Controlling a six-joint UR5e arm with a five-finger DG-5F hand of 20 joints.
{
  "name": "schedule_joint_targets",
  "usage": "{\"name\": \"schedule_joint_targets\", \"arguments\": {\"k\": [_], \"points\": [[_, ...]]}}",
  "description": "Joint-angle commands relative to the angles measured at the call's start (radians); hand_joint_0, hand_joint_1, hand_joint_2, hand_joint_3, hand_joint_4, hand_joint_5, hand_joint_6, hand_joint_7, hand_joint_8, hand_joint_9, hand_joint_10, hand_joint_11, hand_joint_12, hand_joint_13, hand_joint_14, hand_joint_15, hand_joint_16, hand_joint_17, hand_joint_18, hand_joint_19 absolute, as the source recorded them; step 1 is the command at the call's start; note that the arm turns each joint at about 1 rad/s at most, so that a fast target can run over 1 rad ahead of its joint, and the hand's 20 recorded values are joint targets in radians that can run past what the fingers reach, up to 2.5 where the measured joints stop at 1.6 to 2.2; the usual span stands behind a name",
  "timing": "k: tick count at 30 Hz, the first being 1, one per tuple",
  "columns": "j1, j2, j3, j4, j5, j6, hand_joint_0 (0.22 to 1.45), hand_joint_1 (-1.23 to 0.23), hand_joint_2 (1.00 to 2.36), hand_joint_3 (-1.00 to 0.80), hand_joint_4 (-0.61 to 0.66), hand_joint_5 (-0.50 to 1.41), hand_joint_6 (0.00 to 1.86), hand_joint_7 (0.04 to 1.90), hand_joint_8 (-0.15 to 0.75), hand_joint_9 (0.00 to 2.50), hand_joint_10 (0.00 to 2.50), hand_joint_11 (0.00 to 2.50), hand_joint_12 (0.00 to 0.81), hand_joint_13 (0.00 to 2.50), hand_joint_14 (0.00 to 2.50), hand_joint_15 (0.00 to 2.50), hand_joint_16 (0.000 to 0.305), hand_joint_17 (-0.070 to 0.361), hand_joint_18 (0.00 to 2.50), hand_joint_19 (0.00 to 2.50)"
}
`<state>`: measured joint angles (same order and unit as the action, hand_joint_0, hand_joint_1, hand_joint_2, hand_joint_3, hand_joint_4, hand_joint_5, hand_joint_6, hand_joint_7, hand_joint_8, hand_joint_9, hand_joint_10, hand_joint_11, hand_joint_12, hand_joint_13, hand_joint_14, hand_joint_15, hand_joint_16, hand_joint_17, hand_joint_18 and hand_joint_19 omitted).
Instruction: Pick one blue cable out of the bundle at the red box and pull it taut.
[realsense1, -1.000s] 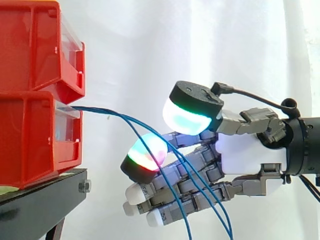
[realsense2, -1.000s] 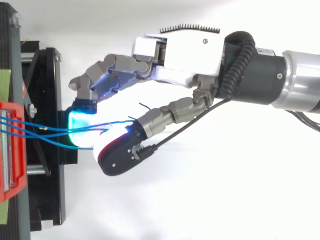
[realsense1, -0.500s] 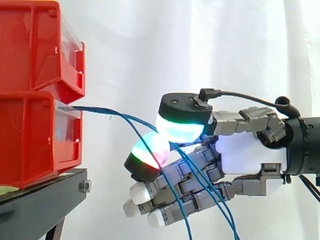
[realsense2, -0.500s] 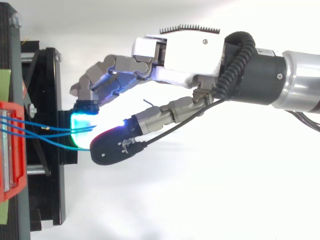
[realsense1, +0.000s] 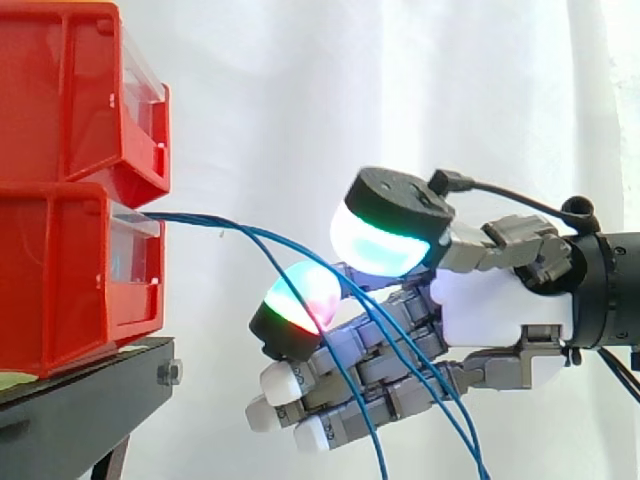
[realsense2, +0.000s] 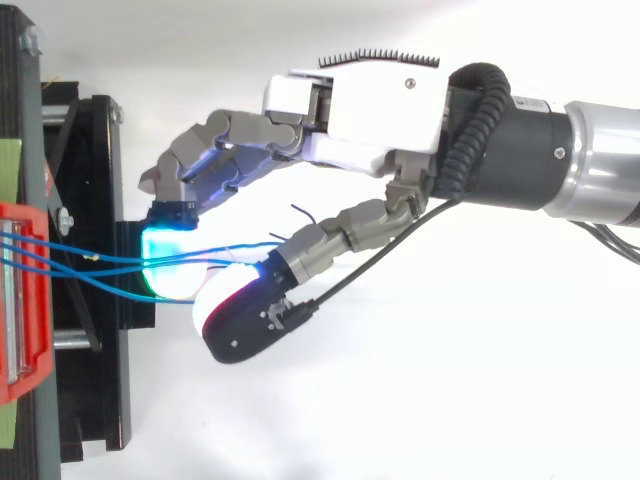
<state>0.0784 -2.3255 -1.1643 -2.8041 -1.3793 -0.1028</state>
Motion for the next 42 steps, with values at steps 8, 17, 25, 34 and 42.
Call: {"name": "schedule_joint_targets", "arguments": {"k": [8, 17, 25, 34, 42], "points": [[0.001, 0.0, 0.006, 0.0, 0.003, 0.0, 0.6, -0.51, 1.01, -0.41, 0.15, -0.15, 0.85, 0.97, 0.343, 0.69, 0.01, 0.33, 0.36, 0.33, 0.01, 0.13, 0.055, 0.123, 0.29, 0.2], [0.001, 0.0, 0.006, 0.0, 0.003, 0.0, 0.59, -0.68, 1.01, -0.3, 0.17, -0.15, 0.85, 0.98, 0.351, 0.68, 0.01, 0.34, 0.363, 0.32, 0.0, 0.13, 0.055, 0.123, 0.3, 0.18], [0.001, 0.0, 0.006, 0.002, 0.003, -0.002, 0.6, -0.74, 1.02, -0.24, 0.16, -0.15, 0.87, 0.98, 0.351, 0.68, 0.01, 0.36, 0.364, 0.34, 0.01, 0.14, 0.055, 0.123, 0.33, 0.18], [0.003, 0.0, 0.006, 0.002, 0.005, 0.0, 0.62, -0.95, 1.0, -0.49, 0.17, -0.16, 0.87, 0.97, 0.341, 0.65, 0.01, 0.38, 0.366, 0.33, 0.01, 0.13, 0.055, 0.123, 0.35, 0.16], [0.003, 0.0, 0.006, -0.009, 0.003, 0.0, 0.48, -0.62, 1.0, -0.5, 0.18, -0.15, 0.83, 0.92, 0.36, 0.69, 0.01, 0.33, 0.393, 0.32, 0.0, 0.12, 0.061, 0.137, 0.34, 0.2]]}}
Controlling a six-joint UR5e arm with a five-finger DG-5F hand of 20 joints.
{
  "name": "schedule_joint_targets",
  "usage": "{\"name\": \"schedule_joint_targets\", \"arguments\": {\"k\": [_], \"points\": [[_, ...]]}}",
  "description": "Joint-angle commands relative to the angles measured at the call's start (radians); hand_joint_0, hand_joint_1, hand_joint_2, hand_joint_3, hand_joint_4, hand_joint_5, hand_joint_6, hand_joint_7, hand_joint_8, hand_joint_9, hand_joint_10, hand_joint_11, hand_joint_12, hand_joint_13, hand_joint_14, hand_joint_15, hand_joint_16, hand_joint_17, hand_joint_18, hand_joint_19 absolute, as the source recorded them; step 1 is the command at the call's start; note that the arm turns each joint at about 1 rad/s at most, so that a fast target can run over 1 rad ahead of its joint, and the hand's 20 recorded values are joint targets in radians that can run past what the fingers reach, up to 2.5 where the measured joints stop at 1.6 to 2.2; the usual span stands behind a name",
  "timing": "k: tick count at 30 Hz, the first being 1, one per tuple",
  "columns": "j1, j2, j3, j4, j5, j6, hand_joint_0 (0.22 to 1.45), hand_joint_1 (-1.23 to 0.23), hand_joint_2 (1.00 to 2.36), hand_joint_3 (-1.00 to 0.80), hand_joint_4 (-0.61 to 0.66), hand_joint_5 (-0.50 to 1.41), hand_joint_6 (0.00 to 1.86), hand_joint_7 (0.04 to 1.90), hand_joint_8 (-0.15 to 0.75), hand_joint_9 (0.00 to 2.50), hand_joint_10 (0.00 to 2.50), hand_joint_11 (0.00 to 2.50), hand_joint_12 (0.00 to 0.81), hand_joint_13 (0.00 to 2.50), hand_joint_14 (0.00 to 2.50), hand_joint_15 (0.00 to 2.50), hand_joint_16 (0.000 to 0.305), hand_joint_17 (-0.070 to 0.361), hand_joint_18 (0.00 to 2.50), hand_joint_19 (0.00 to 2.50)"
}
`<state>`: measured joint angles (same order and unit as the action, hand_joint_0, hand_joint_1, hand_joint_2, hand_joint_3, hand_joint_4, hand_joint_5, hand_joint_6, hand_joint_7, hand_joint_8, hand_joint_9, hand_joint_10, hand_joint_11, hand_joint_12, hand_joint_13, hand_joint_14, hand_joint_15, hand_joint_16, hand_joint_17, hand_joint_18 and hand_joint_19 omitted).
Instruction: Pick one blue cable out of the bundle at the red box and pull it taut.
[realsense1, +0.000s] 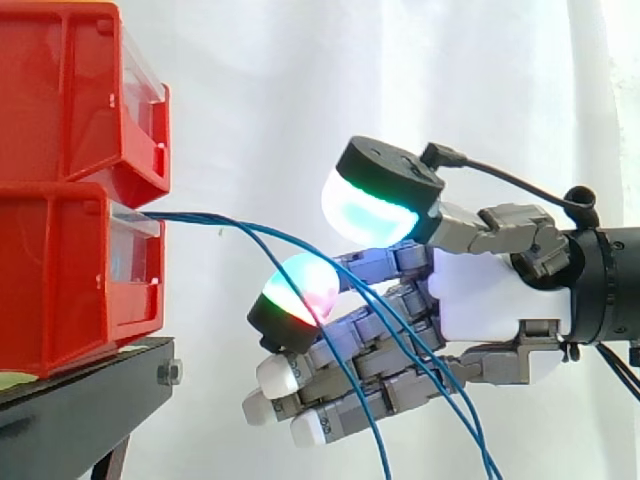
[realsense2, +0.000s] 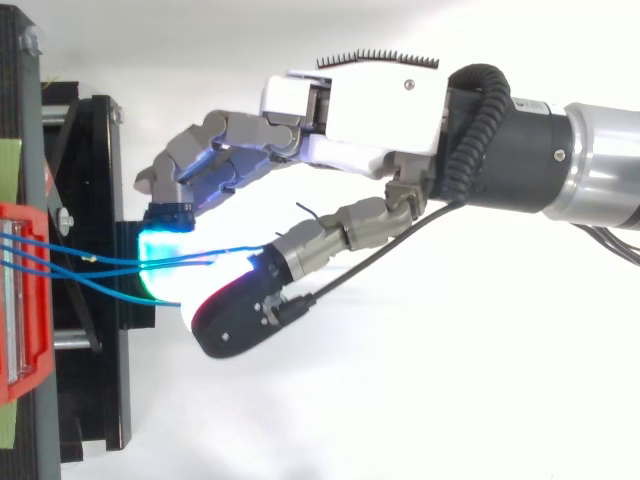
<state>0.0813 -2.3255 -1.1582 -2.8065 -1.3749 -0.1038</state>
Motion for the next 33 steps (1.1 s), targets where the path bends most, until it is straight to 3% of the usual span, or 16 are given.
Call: {"name": "schedule_joint_targets", "arguments": {"k": [1, 3, 9, 14, 23, 28, 29, 33], "points": [[0.0, 0.0, 0.0, -0.01, -0.001, 0.001, 0.5, -0.61, 1.0, -0.5, 0.16, -0.14, 0.82, 0.94, 0.354, 0.69, 0.01, 0.33, 0.384, 0.32, 0.0, 0.12, 0.059, 0.133, 0.33, 0.2], [0.0, 0.0, 0.0, -0.01, -0.001, 0.001, 0.58, -0.58, 1.01, -0.39, 0.15, -0.15, 0.82, 1.05, 0.333, 0.69, 0.01, 0.34, 0.36, 0.32, 0.01, 0.13, 0.055, 0.124, 0.3, 0.2], [-0.002, 0.0, 0.002, -0.01, -0.001, 0.001, 0.59, -0.67, 1.01, -0.17, 0.17, -0.16, 0.87, 0.99, 0.359, 0.7, 0.01, 0.35, 0.383, 0.36, 0.01, 0.15, 0.06, 0.134, 0.35, 0.19], [0.0, 0.0, 0.002, -0.011, -0.001, 0.001, 0.6, -0.74, 1.01, -0.1, 0.18, -0.16, 0.89, 0.95, 0.372, 0.72, 0.01, 0.41, 0.392, 0.39, 0.01, 0.15, 0.062, 0.14, 0.37, 0.18], [-0.002, 0.0, 0.005, -0.011, -0.003, 0.001, 0.67, -0.87, 1.02, -0.22, 0.04, -0.17, 0.89, 0.95, 0.324, 0.66, 0.01, 0.42, 0.365, 0.37, 0.01, 0.14, 0.055, 0.125, 0.37, 0.16], [0.0, 0.0, 0.005, -0.01, 0.0, 0.001, 0.69, -0.96, 1.01, -0.4, 0.12, -0.19, 0.9, 0.95, 0.313, 0.6, 0.01, 0.4, 0.364, 0.34, 0.0, 0.12, 0.055, 0.125, 0.37, 0.13], [0.0, 0.0, 0.005, -0.01, 0.0, 0.0, 0.68, -0.99, 1.0, -0.49, 0.13, -0.19, 0.9, 0.94, 0.311, 0.6, 0.01, 0.4, 0.364, 0.34, 0.0, 0.12, 0.055, 0.125, 0.37, 0.12], [0.0, 0.0, 0.005, -0.01, -0.001, 0.001, 0.57, -0.98, 1.0, -0.5, 0.14, -0.19, 0.89, 0.91, 0.314, 0.59, 0.01, 0.41, 0.371, 0.33, 0.01, 0.13, 0.056, 0.127, 0.36, 0.14]]}}
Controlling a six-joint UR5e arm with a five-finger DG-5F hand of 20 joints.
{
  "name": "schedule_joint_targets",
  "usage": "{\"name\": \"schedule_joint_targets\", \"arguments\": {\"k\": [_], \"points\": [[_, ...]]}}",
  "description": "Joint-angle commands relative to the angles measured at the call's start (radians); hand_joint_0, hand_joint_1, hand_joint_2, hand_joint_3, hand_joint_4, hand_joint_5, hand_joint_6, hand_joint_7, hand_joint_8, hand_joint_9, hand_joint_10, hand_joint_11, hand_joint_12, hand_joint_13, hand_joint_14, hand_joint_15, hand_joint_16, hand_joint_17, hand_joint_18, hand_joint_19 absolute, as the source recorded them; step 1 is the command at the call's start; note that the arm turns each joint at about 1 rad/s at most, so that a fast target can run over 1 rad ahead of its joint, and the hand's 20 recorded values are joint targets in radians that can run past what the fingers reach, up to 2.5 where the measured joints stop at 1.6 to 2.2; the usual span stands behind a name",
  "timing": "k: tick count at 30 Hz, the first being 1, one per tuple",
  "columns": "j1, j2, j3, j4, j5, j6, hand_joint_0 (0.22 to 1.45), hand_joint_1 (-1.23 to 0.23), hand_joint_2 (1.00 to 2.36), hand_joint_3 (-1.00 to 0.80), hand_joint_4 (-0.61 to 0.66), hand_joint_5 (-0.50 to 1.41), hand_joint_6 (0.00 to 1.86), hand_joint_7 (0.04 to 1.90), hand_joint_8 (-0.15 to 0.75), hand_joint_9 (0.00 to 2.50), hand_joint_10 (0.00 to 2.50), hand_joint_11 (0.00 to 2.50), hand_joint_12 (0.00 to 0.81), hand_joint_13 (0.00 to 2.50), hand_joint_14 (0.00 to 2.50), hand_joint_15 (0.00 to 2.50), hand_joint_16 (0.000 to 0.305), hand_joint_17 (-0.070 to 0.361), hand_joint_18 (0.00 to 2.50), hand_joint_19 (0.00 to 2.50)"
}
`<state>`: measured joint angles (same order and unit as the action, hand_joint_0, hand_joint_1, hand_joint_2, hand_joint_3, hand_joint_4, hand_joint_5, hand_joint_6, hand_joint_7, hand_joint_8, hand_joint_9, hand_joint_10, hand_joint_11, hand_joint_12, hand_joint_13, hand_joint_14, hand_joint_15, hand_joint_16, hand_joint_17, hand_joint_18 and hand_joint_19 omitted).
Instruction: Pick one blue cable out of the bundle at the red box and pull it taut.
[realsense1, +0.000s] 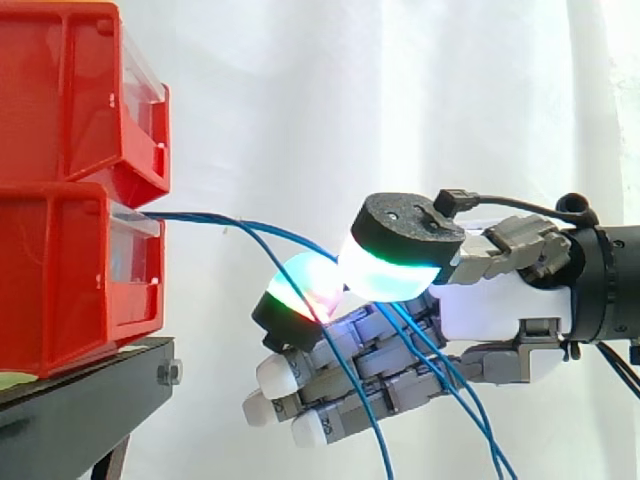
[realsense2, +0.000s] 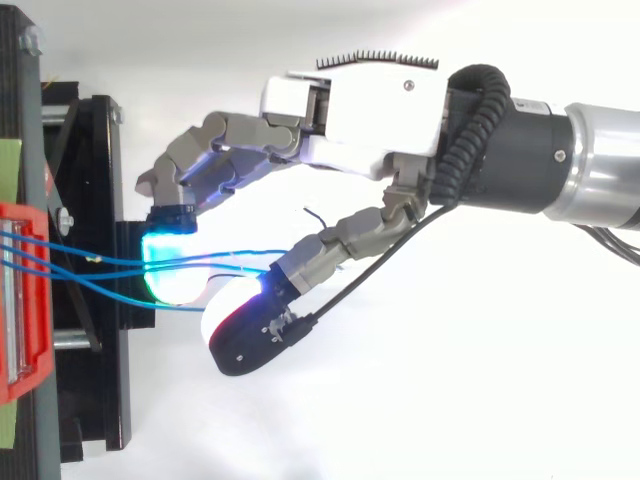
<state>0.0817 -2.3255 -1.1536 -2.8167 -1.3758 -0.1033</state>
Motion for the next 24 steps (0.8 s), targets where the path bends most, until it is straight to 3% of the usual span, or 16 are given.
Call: {"name": "schedule_joint_targets", "arguments": {"k": [1, 6, 10, 16, 24], "points": [[0.001, 0.0, 0.0, 0.0, 0.0, 0.001, 0.52, -0.95, 1.0, -0.5, 0.15, -0.19, 0.9, 0.89, 0.324, 0.6, 0.01, 0.4, 0.38, 0.33, 0.01, 0.13, 0.059, 0.132, 0.36, 0.15], [0.0, 0.0, 0.0, 0.0, 0.0, 0.001, 0.45, -0.77, 1.0, -0.5, 0.18, -0.17, 0.88, 0.88, 0.366, 0.63, 0.01, 0.4, 0.407, 0.32, 0.01, 0.14, 0.064, 0.145, 0.35, 0.18], [0.0, 0.0, 0.002, -0.001, 0.0, 0.001, 0.5, -0.65, 1.0, -0.5, 0.17, -0.16, 0.87, 0.95, 0.366, 0.69, 0.01, 0.4, 0.39, 0.32, 0.01, 0.14, 0.06, 0.136, 0.32, 0.2], [0.0, 0.0, 0.002, -0.001, 0.0, 0.001, 0.58, -0.62, 1.01, -0.38, 0.16, -0.16, 0.88, 0.99, 0.358, 0.73, 0.01, 0.42, 0.37, 0.35, 0.01, 0.15, 0.055, 0.124, 0.32, 0.2], [0.001, 0.0, 0.003, -0.001, 0.0, 0.001, 0.6, -0.68, 1.02, -0.27, 0.16, -0.15, 0.89, 1.0, 0.367, 0.76, 0.01, 0.45, 0.365, 0.39, 0.01, 0.16, 0.055, 0.123, 0.37, 0.19]]}}
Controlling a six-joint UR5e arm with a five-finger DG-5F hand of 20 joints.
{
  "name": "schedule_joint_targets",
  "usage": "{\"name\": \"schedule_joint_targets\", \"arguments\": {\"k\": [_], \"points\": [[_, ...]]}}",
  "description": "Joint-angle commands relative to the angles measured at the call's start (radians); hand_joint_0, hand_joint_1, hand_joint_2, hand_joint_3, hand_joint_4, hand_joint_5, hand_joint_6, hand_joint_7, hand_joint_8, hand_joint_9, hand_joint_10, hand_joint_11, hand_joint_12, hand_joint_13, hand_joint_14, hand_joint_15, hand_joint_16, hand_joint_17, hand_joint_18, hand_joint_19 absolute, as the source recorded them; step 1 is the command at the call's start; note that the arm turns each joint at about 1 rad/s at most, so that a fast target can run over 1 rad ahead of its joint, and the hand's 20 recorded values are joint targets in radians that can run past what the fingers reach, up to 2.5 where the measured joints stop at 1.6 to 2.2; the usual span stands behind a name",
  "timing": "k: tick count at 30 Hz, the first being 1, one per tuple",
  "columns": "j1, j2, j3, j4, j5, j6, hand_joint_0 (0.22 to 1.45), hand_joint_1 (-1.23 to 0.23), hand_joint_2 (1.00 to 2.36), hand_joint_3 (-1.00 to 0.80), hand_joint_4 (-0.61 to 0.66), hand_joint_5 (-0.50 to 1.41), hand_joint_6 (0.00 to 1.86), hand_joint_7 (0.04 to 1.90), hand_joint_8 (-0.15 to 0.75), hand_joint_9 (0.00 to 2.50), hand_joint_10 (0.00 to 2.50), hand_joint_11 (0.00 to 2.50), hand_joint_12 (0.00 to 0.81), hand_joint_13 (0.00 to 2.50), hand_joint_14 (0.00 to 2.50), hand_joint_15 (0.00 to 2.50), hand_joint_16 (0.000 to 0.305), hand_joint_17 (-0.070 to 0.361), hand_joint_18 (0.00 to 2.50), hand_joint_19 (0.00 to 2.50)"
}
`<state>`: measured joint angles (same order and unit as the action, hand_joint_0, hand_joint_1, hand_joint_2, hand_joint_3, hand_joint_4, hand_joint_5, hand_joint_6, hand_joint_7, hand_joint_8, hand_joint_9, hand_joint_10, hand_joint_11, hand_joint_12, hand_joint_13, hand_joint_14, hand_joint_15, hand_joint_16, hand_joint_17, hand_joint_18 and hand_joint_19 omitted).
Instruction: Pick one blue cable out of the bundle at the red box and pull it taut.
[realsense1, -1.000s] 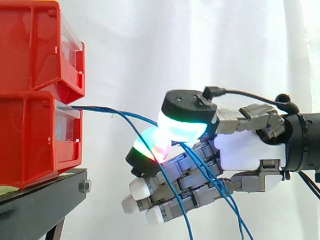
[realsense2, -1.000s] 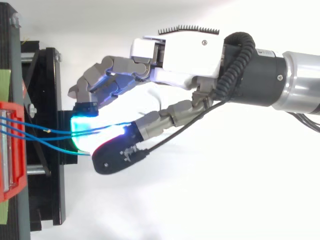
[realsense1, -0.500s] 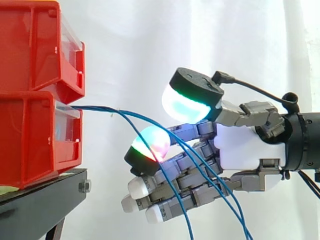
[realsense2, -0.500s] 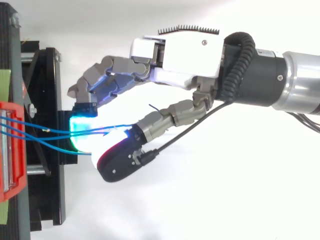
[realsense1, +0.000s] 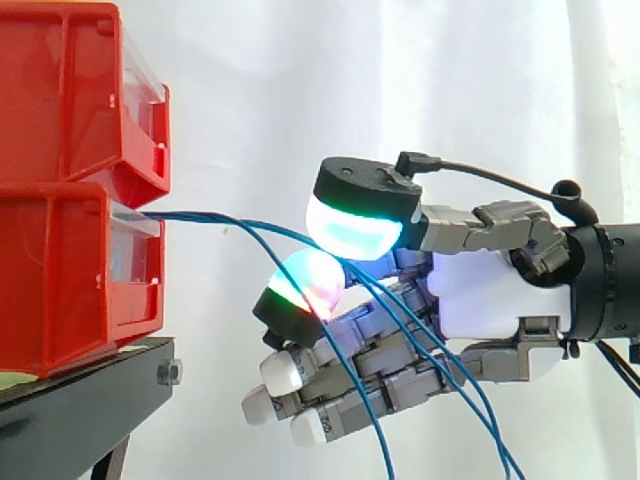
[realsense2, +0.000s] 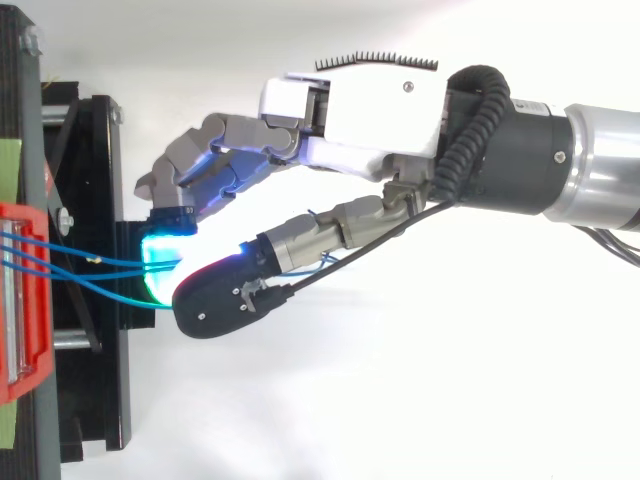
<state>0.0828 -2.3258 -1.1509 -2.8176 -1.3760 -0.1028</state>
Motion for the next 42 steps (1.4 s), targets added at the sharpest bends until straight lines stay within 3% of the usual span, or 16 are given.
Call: {"name": "schedule_joint_targets", "arguments": {"k": [1, 6, 10, 12, 18, 23, 36, 42], "points": [[0.0, 0.0, 0.0, 0.0, 0.0, 0.0, 0.6, -0.69, 1.02, -0.25, 0.15, -0.15, 0.89, 0.98, 0.367, 0.76, 0.01, 0.44, 0.365, 0.4, 0.01, 0.16, 0.055, 0.123, 0.37, 0.19], [0.002, 0.0, 0.0, 0.0, 0.0, -0.002, 0.65, -0.87, 1.01, -0.29, 0.13, -0.15, 0.89, 0.98, 0.36, 0.75, 0.01, 0.46, 0.365, 0.4, 0.01, 0.15, 0.055, 0.123, 0.39, 0.18], [0.0, 0.0, 0.002, 0.0, 0.0, 0.0, 0.66, -0.9, 1.01, -0.42, 0.15, -0.15, 0.89, 0.97, 0.353, 0.74, 0.01, 0.46, 0.363, 0.4, 0.01, 0.15, 0.055, 0.123, 0.4, 0.18], [0.002, 0.0, 0.0, 0.0, 0.0, 0.0, 0.61, -0.89, 1.0, -0.5, 0.17, -0.15, 0.88, 0.97, 0.351, 0.75, 0.01, 0.45, 0.364, 0.4, 0.01, 0.15, 0.055, 0.123, 0.4, 0.18], [0.002, 0.0, 0.0, 0.0, 0.0, 0.0, 0.48, -0.64, 1.0, -0.5, 0.19, -0.15, 0.87, 0.93, 0.389, 0.77, 0.01, 0.45, 0.399, 0.4, 0.01, 0.16, 0.062, 0.138, 0.39, 0.2], [0.002, 0.0, 0.0, 0.001, 0.0, -0.002, 0.58, -0.5, 1.0, -0.5, 0.17, -0.14, 0.86, 0.99, 0.382, 0.84, 0.01, 0.45, 0.366, 0.43, 0.01, 0.16, 0.055, 0.123, 0.41, 0.21], [0.002, 0.0, 0.002, 0.001, 0.0, 0.0, 0.62, -0.77, 1.02, -0.21, 0.16, -0.14, 0.88, 0.98, 0.391, 0.89, 0.01, 0.52, 0.362, 0.51, 0.01, 0.19, 0.054, 0.122, 0.51, 0.21], [0.002, 0.0, 0.003, 0.001, 0.0, 0.0, 0.65, -0.86, 1.02, -0.19, 0.11, -0.13, 0.88, 1.01, 0.395, 0.91, 0.01, 0.55, 0.359, 0.53, 0.01, 0.18, 0.054, 0.121, 0.54, 0.2]]}}
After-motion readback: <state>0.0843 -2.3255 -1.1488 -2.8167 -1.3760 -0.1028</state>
